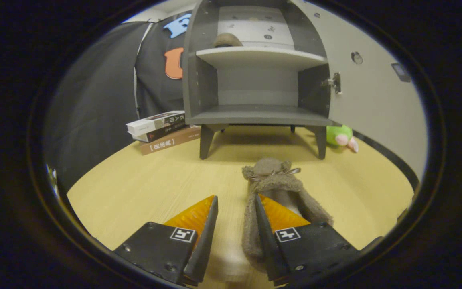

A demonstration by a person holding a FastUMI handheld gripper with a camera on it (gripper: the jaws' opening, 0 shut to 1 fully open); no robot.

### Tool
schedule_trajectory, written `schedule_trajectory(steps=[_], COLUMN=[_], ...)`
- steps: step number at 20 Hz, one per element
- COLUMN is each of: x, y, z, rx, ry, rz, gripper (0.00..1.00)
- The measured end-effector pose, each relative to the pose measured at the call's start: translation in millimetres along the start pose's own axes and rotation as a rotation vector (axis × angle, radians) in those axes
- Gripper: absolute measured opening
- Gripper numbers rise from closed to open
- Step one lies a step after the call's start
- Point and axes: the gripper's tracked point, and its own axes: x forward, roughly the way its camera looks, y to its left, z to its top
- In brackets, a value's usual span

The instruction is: Open the shoe cabinet door, grab the shoes and put them into the shoe cabinet, then close the shoe cabinet door.

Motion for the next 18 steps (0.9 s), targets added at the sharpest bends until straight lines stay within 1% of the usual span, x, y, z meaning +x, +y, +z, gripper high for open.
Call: schedule_trajectory(steps=[1,3,5,8,10,12,14,18], x=[5.1,4.2,-2.9,-14.7,-26.0,-45.5,-62.0,-97.6], y=[-8.4,-10.0,-10.7,-8.5,-8.6,-10.3,0.8,5.4], z=[-1.6,0.1,2.4,1.0,9.7,23.7,36.2,75.5], rx=[0.013,0.013,-0.028,-0.054,-0.061,-0.07,-0.062,-0.082], ry=[0.029,0.012,-0.026,-0.049,-0.092,-0.149,-0.176,-0.255], rz=[-0.008,-0.002,-0.004,0.005,0.002,0.004,0.05,0.049], gripper=[0.45,0.18,0.13,0.12,0.11,0.11,0.12,0.11])
